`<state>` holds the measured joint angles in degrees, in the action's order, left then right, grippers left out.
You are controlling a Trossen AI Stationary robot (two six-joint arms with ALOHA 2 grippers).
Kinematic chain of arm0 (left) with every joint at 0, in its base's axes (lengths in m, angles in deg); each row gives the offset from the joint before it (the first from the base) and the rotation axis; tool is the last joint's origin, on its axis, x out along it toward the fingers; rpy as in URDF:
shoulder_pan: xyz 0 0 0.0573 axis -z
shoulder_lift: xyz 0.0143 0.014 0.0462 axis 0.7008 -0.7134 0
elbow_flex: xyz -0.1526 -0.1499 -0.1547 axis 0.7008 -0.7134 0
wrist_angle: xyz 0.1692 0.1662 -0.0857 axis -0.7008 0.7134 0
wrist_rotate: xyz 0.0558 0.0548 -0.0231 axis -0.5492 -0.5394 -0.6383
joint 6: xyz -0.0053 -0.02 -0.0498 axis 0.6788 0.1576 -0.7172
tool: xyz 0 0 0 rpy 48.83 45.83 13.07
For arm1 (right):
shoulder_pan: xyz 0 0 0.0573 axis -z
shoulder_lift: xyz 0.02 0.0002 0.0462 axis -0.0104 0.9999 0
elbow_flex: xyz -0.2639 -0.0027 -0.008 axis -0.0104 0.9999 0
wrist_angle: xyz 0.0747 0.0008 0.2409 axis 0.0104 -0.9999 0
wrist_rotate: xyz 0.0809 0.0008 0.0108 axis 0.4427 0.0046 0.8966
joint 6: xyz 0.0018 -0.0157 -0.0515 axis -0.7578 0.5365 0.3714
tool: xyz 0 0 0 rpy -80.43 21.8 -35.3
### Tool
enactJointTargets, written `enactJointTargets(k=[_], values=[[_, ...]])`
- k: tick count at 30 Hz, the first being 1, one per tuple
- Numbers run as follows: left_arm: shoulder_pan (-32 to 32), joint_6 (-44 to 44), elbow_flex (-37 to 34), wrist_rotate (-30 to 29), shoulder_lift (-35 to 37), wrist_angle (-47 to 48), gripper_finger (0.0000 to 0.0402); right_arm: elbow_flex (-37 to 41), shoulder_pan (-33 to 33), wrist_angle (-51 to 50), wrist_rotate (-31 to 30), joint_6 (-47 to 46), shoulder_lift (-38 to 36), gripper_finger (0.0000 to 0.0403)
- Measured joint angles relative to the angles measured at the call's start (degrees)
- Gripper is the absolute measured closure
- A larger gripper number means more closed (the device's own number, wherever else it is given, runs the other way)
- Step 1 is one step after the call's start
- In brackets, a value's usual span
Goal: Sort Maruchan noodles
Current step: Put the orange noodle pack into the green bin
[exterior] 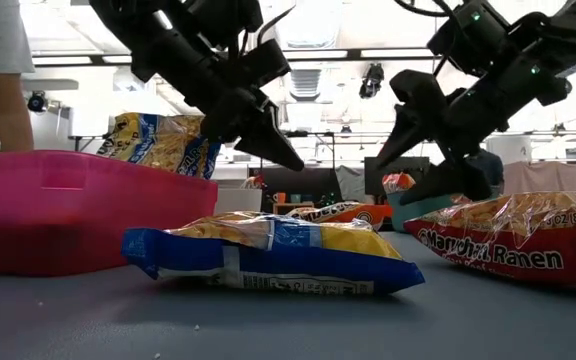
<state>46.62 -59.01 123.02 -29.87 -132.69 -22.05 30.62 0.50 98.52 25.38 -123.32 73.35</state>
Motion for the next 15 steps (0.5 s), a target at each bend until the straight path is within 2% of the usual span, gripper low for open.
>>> enactJointTargets(k=[5,15], values=[[0.0,-0.6,-0.1,0.2,-0.7,0.0,0.0401,0.2,0.0,4.0,0.1,0.0,4.6,0.0086],[0.0,-0.6,-0.1,0.2,-0.7,-0.2,0.0402,0.1,0.0,16.4,1.6,0.9,13.6,0.0087]])
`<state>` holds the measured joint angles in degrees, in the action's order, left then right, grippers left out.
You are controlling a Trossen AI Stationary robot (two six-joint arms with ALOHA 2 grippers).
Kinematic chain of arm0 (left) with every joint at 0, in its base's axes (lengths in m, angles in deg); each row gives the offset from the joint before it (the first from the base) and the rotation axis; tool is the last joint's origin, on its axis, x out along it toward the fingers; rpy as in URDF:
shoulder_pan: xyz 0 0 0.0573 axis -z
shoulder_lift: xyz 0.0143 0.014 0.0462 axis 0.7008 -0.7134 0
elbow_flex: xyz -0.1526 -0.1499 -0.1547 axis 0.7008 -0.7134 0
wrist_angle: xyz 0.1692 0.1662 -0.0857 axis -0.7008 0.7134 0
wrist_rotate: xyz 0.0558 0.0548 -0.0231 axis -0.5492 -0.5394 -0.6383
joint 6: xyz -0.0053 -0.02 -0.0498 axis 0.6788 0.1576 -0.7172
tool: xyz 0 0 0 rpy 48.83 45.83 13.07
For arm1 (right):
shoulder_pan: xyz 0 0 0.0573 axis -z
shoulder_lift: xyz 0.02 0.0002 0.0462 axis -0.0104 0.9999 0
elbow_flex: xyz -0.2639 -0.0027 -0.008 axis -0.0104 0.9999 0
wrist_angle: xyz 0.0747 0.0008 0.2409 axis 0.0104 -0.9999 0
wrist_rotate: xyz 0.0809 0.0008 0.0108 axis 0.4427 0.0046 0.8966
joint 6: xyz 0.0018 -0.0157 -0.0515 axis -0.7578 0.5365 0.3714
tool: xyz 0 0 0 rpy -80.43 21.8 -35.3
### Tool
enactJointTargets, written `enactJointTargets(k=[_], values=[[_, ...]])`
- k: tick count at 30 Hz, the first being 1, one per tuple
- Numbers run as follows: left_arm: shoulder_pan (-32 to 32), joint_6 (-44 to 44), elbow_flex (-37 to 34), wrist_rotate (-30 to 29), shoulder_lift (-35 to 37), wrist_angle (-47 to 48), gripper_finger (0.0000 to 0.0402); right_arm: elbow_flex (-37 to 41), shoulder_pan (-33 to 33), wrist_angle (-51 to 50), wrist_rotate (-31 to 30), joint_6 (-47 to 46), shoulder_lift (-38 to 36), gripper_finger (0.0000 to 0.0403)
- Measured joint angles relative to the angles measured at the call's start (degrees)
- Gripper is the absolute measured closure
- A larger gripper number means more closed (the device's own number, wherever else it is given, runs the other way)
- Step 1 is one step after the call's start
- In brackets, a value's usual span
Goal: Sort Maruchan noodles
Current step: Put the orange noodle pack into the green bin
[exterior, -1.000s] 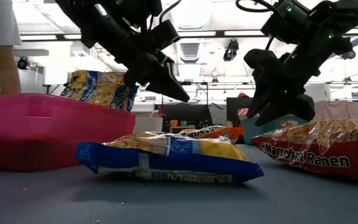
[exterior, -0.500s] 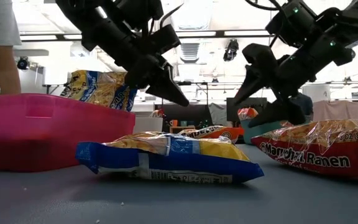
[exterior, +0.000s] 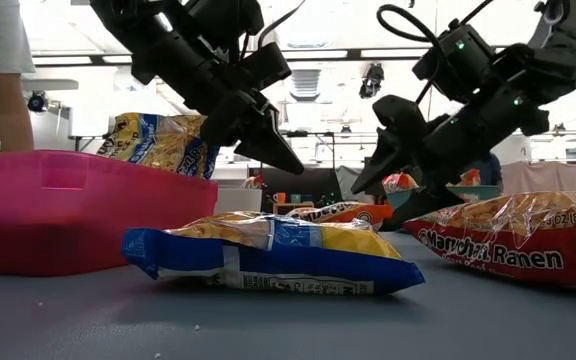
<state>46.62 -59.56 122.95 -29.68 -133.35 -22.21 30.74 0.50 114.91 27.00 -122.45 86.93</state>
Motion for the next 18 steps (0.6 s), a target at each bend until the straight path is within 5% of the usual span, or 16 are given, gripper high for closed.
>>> enactJointTargets(k=[18], values=[[0.0,0.0,0.0,0.0,0.0,-0.3,0.0402,-0.1,0.0,15.0,0.0,1.1,9.0,0.0094]])
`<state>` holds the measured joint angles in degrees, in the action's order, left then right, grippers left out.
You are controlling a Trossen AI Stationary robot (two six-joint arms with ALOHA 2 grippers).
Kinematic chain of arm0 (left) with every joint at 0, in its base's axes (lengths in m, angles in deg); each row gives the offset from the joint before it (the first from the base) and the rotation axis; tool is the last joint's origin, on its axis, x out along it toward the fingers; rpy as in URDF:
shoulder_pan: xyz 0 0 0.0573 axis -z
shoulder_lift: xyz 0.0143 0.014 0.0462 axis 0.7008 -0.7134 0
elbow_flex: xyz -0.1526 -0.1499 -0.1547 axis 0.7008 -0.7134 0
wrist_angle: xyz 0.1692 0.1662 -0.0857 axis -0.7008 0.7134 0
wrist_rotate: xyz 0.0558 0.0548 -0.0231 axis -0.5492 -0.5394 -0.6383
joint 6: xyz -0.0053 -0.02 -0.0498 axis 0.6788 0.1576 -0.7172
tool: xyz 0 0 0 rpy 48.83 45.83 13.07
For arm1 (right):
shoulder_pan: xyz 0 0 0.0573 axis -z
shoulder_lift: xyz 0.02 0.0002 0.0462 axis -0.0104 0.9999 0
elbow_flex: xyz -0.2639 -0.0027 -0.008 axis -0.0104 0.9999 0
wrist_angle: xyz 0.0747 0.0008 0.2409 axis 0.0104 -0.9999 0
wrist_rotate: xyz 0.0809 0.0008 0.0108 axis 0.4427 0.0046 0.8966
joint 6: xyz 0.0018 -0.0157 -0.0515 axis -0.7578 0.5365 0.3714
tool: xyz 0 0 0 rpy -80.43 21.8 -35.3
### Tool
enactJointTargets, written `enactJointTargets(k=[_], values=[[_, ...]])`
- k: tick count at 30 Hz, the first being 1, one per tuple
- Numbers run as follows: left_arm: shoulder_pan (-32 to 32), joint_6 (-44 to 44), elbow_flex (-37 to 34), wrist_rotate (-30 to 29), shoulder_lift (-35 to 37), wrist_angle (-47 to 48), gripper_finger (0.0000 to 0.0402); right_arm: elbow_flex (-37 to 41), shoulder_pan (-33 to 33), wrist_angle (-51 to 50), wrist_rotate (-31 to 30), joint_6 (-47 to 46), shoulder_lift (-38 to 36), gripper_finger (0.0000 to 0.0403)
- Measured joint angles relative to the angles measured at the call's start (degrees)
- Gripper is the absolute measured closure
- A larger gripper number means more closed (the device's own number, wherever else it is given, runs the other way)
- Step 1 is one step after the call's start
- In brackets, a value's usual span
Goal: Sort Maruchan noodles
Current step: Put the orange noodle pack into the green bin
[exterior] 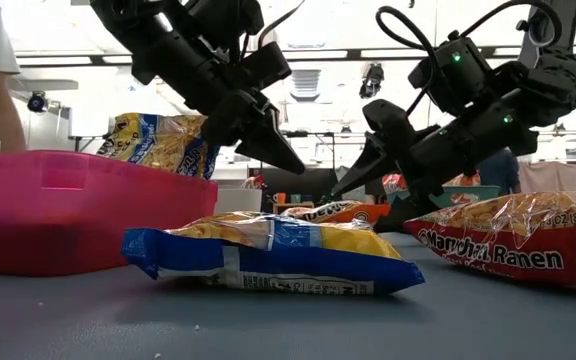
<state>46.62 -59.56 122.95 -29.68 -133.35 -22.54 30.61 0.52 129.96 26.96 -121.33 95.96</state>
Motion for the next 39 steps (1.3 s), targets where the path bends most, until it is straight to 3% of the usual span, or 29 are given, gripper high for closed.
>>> enactJointTargets(k=[32,39], values=[[0.0,0.0,0.0,0.0,0.0,-1.5,0.0402,0.0,0.0,0.9,-1.9,0.9,0.8,0.0195],[0.0,0.0,0.0,0.0,0.0,-1.7,0.0402,0.0,0.0,0.8,-2.0,0.9,0.8,0.0236]])
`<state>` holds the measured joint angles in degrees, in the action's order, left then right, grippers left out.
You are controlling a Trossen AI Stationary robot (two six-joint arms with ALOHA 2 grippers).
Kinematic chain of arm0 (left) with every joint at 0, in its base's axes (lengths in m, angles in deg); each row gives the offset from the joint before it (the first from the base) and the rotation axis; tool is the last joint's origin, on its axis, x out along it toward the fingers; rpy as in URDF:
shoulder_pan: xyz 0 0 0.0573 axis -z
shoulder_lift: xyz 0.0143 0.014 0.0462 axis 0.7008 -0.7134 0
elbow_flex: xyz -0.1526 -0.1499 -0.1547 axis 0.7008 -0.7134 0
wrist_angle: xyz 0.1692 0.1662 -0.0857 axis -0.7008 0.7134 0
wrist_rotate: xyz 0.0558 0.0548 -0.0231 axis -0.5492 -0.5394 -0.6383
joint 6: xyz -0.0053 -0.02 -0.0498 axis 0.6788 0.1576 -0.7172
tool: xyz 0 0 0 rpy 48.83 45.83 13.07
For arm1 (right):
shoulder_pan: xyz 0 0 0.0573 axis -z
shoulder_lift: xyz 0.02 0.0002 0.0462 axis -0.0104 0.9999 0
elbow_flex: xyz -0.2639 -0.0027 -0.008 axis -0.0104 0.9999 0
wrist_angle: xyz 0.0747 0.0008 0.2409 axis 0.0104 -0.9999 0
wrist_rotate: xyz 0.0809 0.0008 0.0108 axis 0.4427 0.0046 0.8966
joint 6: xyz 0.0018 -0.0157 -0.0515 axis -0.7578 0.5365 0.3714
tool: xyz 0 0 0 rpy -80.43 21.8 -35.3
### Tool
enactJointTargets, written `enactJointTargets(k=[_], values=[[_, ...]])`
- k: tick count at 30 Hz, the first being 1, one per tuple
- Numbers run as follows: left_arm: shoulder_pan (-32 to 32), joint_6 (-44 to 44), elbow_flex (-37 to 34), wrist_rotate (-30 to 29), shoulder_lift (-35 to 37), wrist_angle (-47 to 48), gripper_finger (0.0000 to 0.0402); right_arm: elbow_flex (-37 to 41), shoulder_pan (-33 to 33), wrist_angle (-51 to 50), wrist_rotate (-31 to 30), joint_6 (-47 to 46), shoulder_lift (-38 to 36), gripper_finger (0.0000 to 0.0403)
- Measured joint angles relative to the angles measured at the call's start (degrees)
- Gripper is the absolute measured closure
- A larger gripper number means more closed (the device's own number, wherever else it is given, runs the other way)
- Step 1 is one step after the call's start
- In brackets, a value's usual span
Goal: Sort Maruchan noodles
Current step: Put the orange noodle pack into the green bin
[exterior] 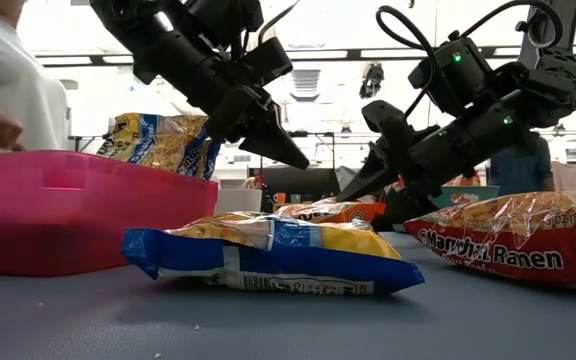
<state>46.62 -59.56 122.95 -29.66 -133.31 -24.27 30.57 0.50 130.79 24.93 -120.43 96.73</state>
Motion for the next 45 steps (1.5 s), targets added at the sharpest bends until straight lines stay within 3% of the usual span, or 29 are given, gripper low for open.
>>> enactJointTargets(k=[22,28,35,45], values=[[0.0,0.0,0.0,0.0,0.0,-0.2,0.0402,0.1,0.1,1.5,-1.2,5.5,0.1,0.0388],[0.0,0.0,0.0,0.0,0.0,-0.2,0.0402,0.1,0.1,0.5,-1.2,8.3,-2.4,0.0394],[0.0,1.1,0.0,0.0,0.0,-0.6,0.0402,0.1,0.5,-11.1,-4.2,11.2,-10.6,0.0394],[0.0,7.6,0.0,-0.1,4.9,-1.5,0.0402,0.1,0.5,-30.6,-12.2,14.2,-29.9,0.0394]])
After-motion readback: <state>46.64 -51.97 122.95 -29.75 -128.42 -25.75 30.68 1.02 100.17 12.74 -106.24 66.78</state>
